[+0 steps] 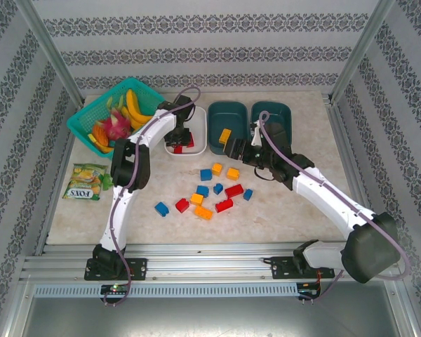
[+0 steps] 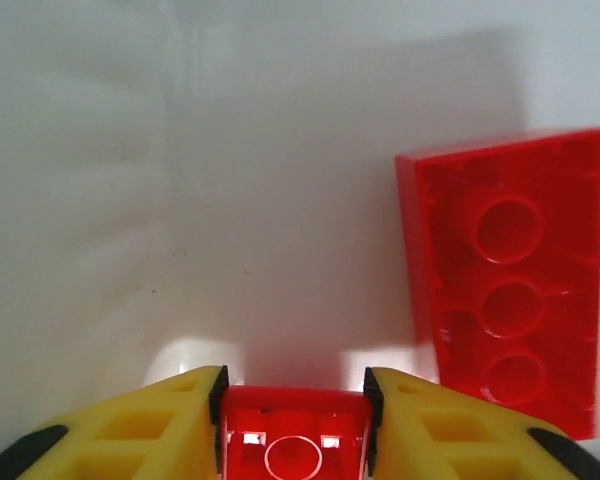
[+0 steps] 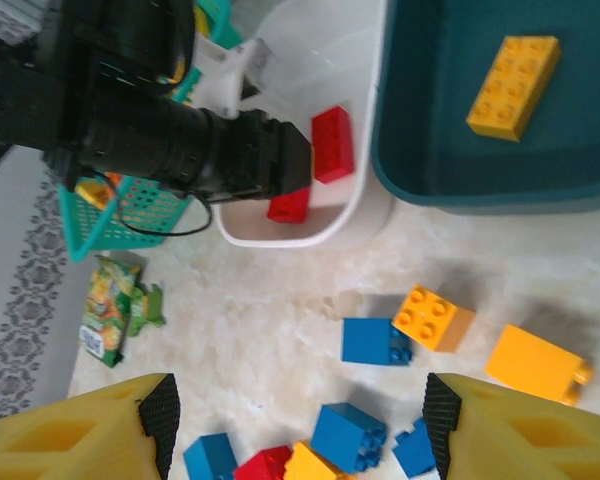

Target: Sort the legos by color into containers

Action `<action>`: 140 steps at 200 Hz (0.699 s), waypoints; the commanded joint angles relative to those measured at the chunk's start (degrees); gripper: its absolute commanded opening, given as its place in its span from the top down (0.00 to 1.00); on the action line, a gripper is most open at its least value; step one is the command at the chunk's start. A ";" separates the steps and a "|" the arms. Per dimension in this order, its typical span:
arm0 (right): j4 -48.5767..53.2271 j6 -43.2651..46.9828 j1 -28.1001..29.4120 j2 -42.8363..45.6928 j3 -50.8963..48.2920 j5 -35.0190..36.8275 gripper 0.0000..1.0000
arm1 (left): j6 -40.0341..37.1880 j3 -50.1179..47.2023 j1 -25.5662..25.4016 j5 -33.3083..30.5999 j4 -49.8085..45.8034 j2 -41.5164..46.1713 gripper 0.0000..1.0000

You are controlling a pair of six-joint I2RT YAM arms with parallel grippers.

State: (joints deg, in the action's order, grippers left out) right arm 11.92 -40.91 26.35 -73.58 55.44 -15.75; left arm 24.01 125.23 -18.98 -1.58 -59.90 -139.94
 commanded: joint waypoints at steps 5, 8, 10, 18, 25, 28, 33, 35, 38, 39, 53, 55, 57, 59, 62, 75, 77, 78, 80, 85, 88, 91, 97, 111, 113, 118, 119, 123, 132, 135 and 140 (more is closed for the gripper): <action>7.74 -1.28 -0.77 -0.13 0.28 3.88 0.33 | 0.20 1.16 0.75 0.73 -2.93 0.90 0.50; 8.54 -1.35 -0.75 -0.05 0.36 4.37 0.33 | 0.15 1.16 0.71 0.75 -2.88 1.04 0.49; 9.28 -1.39 -0.77 0.07 0.39 4.75 0.33 | 0.16 1.11 0.77 0.76 -2.86 1.24 0.48; 12.49 -1.83 -0.86 0.30 0.63 6.51 0.34 | 0.09 1.11 0.71 0.79 -2.79 1.84 0.46; 15.77 -2.68 -0.94 0.45 0.80 8.23 0.34 | 0.07 1.12 0.74 0.96 -2.75 2.52 0.45; 17.03 -3.09 -1.07 0.49 0.81 8.66 0.35 | 0.12 1.15 0.77 1.03 -2.64 2.86 0.44; 18.85 -3.81 -1.35 0.61 0.69 9.31 0.35 | 0.07 1.07 0.71 1.13 -2.47 3.37 0.43; 19.43 -4.16 -1.44 0.63 0.60 9.48 0.36 | 0.07 1.03 0.77 1.25 -2.45 3.69 0.43; 20.36 -4.71 -1.61 0.71 0.44 9.76 0.36 | 0.14 0.94 0.79 1.31 -2.30 4.07 0.42; 20.61 -4.93 -1.68 0.71 0.41 9.81 0.36 | 0.15 0.92 0.79 1.32 -2.23 4.33 0.42; 22.71 -7.61 -2.41 1.35 -1.53 10.32 0.37 | 0.72 0.16 0.62 1.92 -1.23 7.11 0.40; 22.77 -8.00 -2.52 1.40 -1.86 10.37 0.37 | 0.87 -0.10 0.66 2.04 -1.09 7.72 0.40; 22.81 -8.35 -2.59 1.53 -2.14 10.38 0.38 | 1.04 -0.32 0.69 2.09 -0.79 8.21 0.39; 22.80 -8.76 -2.63 1.65 -2.50 10.32 0.38 | 1.17 -0.57 0.63 2.28 -0.54 8.79 0.39; 22.79 -9.36 -2.74 1.78 -3.02 10.42 0.38 | 1.39 -1.09 0.69 2.54 -0.05 9.69 0.38; 22.01 -12.19 -2.96 2.13 -4.90 10.46 0.38 | 2.62 -4.39 0.60 4.77 3.05 14.18 0.35; 21.83 -12.53 -2.97 2.13 -5.15 10.40 0.39 | 2.75 -4.95 0.61 5.24 3.37 14.96 0.35; 21.74 -12.71 -2.97 2.08 -5.33 10.31 0.39 | 2.91 -5.33 0.61 5.52 3.77 15.36 0.35; 21.54 -13.13 -2.97 2.05 -5.56 10.30 0.39 | 3.13 -5.98 0.55 6.00 4.45 16.13 0.35; 21.09 -14.02 -2.95 1.84 -5.96 10.14 0.39 | 3.61 -7.73 0.54 7.45 6.07 18.17 0.34; 20.93 -14.54 -2.97 1.64 -6.16 10.07 0.39 | 3.88 -8.92 0.53 8.37 7.08 19.45 0.33; 20.67 -14.86 -2.98 1.41 -6.43 9.95 0.40 | 4.03 -10.21 0.53 9.28 8.25 20.65 0.33; 20.19 -15.51 -2.88 0.81 -6.72 9.76 0.40 | 4.47 -12.86 0.32 10.95 10.38 23.46 0.32; 19.60 -16.34 -2.75 -0.89 -7.31 9.58 0.40 | 5.14 -19.80 -0.40 15.11 15.24 29.74 0.30; 19.45 -16.43 -2.78 -1.16 -7.46 9.48 0.40 | 5.25 -20.85 -0.52 15.84 16.19 30.65 0.30; 18.93 -16.56 -2.88 -1.87 -7.84 9.14 0.40 | 5.59 -23.38 -0.87 17.44 18.06 32.70 0.30; 18.80 -16.61 -2.92 -1.98 -7.95 9.02 0.39 | 5.69 -24.03 -0.92 17.77 18.37 33.15 0.30; 18.23 -16.71 -2.97 -2.50 -8.33 8.71 0.40 | 6.00 -26.13 -1.19 18.94 19.60 34.79 0.30; 16.91 -17.07 -3.13 -3.65 -9.03 7.77 0.39 | 6.53 -30.76 -1.91 21.76 22.44 38.07 0.30; 16.64 -17.14 -3.14 -4.07 -9.13 7.47 0.40 | 6.65 -32.20 -2.25 22.54 23.21 39.36 0.30; 16.28 -17.27 -3.15 -4.72 -9.24 7.17 0.39 | 6.83 -34.47 -2.79 23.66 24.30 41.15 0.31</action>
State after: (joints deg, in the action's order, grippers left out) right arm 30.35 -55.37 23.59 -75.48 48.07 -7.18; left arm 28.18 99.98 -19.55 12.82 -45.01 -105.06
